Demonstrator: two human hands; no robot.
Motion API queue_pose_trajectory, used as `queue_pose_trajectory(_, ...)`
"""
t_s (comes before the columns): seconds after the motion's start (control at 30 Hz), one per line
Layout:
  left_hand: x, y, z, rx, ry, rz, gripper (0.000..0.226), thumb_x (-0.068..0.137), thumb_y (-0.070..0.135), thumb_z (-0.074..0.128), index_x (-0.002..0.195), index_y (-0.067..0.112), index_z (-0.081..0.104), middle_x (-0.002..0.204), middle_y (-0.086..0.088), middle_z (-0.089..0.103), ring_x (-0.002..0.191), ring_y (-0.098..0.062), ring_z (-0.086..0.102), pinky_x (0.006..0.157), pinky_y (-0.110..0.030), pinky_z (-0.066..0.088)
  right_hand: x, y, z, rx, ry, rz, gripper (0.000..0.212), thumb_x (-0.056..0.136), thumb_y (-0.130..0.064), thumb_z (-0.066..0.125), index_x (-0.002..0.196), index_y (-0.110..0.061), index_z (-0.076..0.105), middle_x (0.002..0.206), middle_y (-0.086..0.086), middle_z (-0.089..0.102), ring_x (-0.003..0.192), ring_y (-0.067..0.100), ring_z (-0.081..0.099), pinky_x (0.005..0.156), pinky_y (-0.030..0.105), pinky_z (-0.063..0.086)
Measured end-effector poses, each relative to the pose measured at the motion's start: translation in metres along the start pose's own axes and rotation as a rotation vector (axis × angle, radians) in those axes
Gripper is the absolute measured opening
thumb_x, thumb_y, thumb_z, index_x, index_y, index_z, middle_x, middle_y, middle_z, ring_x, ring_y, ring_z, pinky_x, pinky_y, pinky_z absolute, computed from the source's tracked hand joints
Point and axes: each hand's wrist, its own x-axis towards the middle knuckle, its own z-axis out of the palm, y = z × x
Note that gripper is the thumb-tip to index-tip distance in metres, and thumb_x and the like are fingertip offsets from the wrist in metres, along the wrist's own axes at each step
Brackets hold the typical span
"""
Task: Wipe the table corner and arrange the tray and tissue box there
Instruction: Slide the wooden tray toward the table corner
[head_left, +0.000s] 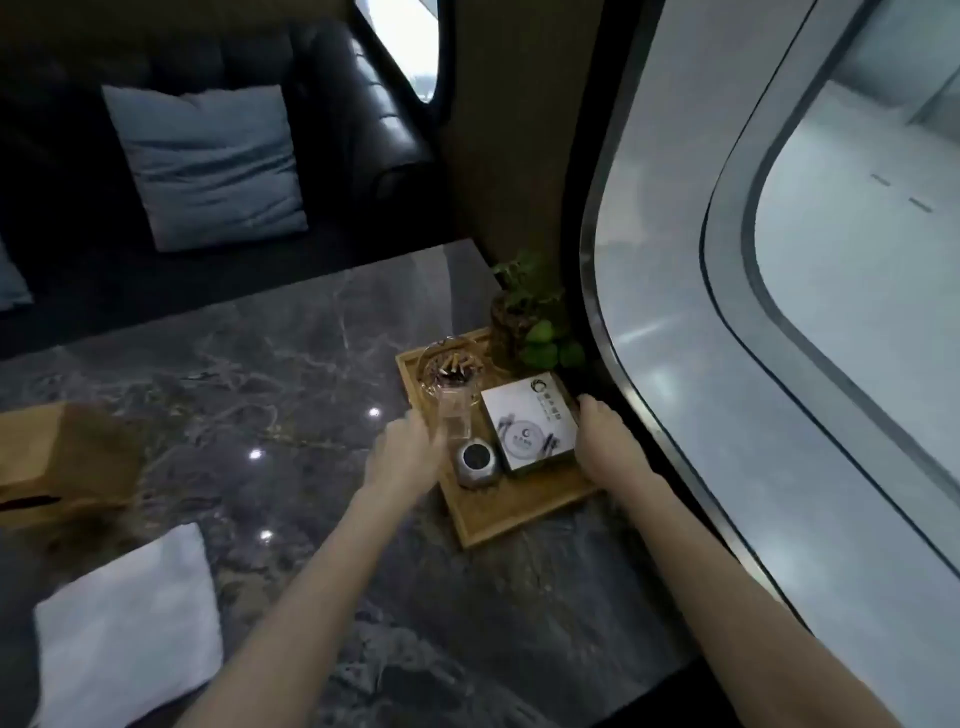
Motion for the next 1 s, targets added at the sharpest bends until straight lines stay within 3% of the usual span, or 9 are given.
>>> queue_pose_trajectory(0.1,-0.001,-0.011,0.027,-0.087,0.038,-0.012,0.033,0.091,0.027,0.045,0.112,0.002,0.046,0.117,-0.02,0.051,0.108,-0.036,0.049,0.092,-0.045,0.042,-0.005,0.015,0.023,0.049,0.054,0.069,0.054,0.088,0.003,0.033,0.141,-0.001,0.021,0.137,0.024,0.04,0.125,0.037,0.038,0.099,0.044,0.036)
queue_pose_trajectory(0.2,-0.006,-0.022,0.054,0.004,0.028,-0.054,0.056,0.091,0.03,0.046,0.134,-0.001,0.029,0.141,-0.021,0.033,0.131,-0.035,0.03,0.106,-0.045,0.032,-0.008,0.034,0.049,0.154,0.096,0.083,0.056,0.092,0.001,0.033,0.144,-0.002,0.014,0.141,0.023,0.037,0.129,0.035,0.035,0.105,0.042,0.033)
queue_pose_trajectory(0.3,-0.012,-0.029,0.074,0.078,0.052,-0.096,0.074,0.091,0.042,0.043,0.143,0.001,0.01,0.154,-0.015,0.012,0.142,-0.029,0.011,0.112,-0.045,0.02,-0.014,0.043,0.058,0.322,0.094,0.129,0.054,0.097,-0.007,0.035,0.146,-0.009,0.012,0.148,0.018,0.031,0.134,0.031,0.032,0.109,0.037,0.027)
queue_pose_trajectory(0.43,-0.017,-0.036,0.097,0.074,0.057,-0.077,0.074,0.091,0.045,0.039,0.145,0.006,0.005,0.157,-0.009,0.003,0.144,-0.024,0.002,0.116,-0.042,0.007,-0.015,0.05,0.064,0.385,0.131,0.111,0.051,0.098,-0.012,0.036,0.146,-0.014,0.02,0.15,0.011,0.03,0.135,0.025,0.033,0.109,0.031,0.025)
queue_pose_trajectory(0.57,-0.019,-0.033,0.108,0.031,0.08,-0.094,0.062,0.092,0.038,0.041,0.142,0.007,0.02,0.156,-0.01,0.01,0.143,-0.026,0.005,0.115,-0.044,0.009,-0.013,0.047,0.07,0.414,0.213,0.158,0.048,0.097,-0.013,0.04,0.143,-0.01,0.027,0.147,0.013,0.036,0.133,0.027,0.036,0.104,0.024,0.025)
queue_pose_trajectory(0.63,-0.018,-0.032,0.111,0.02,0.112,-0.108,0.05,0.093,0.032,0.043,0.134,0.006,0.033,0.153,-0.012,0.018,0.14,-0.028,0.011,0.114,-0.047,0.014,-0.011,0.046,0.071,0.419,0.287,0.206,0.042,0.097,-0.016,0.042,0.138,-0.008,0.038,0.138,0.018,0.048,0.124,0.031,0.047,0.1,0.03,0.036)
queue_pose_trajectory(0.73,-0.018,-0.033,0.115,-0.009,0.152,-0.105,0.037,0.093,0.028,0.043,0.124,0.005,0.043,0.148,-0.013,0.028,0.138,-0.03,0.018,0.113,-0.046,0.018,-0.006,0.044,0.07,0.371,0.355,0.257,0.032,0.096,-0.014,0.042,0.126,-0.006,0.049,0.116,0.023,0.061,0.102,0.036,0.059,0.082,0.04,0.048)
queue_pose_trajectory(0.83,-0.018,-0.034,0.116,-0.033,0.178,-0.086,0.034,0.094,0.022,0.042,0.121,0.002,0.046,0.142,-0.014,0.036,0.134,-0.027,0.024,0.112,-0.041,0.023,-0.005,0.041,0.07,0.317,0.367,0.265,0.03,0.096,-0.008,0.041,0.124,-0.005,0.05,0.107,0.025,0.062,0.094,0.038,0.06,0.074,0.039,0.048)
queue_pose_trajectory(1.0,-0.012,-0.031,0.117,-0.182,0.168,-0.104,0.034,0.095,0.01,0.036,0.127,-0.001,0.039,0.141,-0.012,0.033,0.129,-0.018,0.021,0.109,-0.03,0.024,-0.006,0.04,0.067,0.264,0.34,0.218,0.033,0.091,0.005,0.042,0.123,-0.001,0.049,0.106,0.027,0.059,0.093,0.038,0.059,0.075,0.037,0.048)
